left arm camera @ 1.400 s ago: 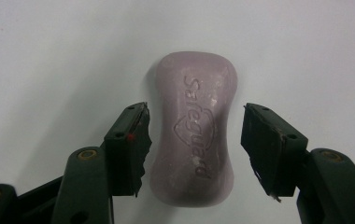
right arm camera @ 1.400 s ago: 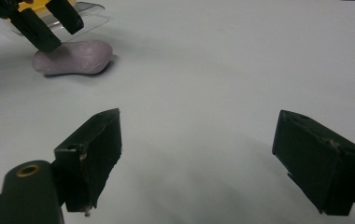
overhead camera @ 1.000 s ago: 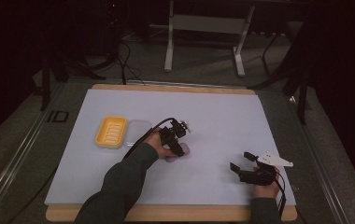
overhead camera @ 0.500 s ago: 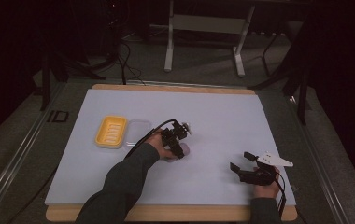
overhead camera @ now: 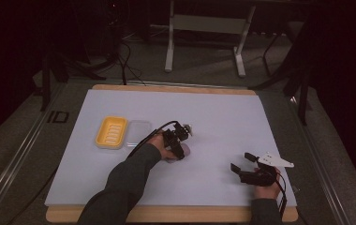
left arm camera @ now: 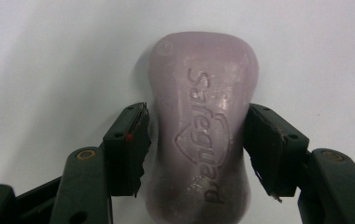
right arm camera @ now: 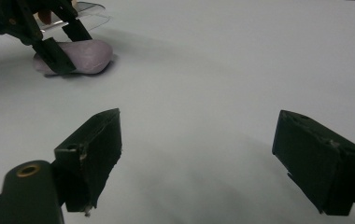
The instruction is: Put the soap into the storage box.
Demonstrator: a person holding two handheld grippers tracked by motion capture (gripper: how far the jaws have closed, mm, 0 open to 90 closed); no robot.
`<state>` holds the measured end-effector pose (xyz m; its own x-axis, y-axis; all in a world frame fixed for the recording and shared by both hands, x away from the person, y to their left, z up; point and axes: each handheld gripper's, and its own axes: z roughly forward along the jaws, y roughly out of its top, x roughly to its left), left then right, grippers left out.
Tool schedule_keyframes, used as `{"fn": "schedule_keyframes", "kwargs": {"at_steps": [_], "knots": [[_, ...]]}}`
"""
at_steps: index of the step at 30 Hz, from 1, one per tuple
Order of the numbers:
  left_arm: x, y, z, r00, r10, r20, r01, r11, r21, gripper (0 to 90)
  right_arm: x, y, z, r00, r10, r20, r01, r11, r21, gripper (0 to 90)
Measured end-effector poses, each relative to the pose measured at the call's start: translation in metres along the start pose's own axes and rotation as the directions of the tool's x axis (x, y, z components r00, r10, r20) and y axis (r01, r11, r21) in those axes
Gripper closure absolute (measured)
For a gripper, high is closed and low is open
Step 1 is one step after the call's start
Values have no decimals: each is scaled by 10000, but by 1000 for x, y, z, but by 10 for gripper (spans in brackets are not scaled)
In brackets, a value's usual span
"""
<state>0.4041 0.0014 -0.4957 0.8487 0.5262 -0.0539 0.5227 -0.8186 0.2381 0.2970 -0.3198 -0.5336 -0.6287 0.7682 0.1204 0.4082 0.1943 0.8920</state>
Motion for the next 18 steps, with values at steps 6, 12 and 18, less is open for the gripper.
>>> {"fn": "schedule_keyframes", "kwargs": {"at_steps": [6,12,18], "knots": [[-1,1,2,9999,102,-44,-101,9998,174,434,0,0,0,10000,4,-1,-4,10000,2,155],[-2,4,4,9996,253,-135,-248,9988,418,452,0,0,0,10000,12,-6,-12,10000,1,155],[-3,7,4,9992,349,-189,-337,9976,604,467,0,0,0,10000,34,-8,-34,10000,3,155]]}}
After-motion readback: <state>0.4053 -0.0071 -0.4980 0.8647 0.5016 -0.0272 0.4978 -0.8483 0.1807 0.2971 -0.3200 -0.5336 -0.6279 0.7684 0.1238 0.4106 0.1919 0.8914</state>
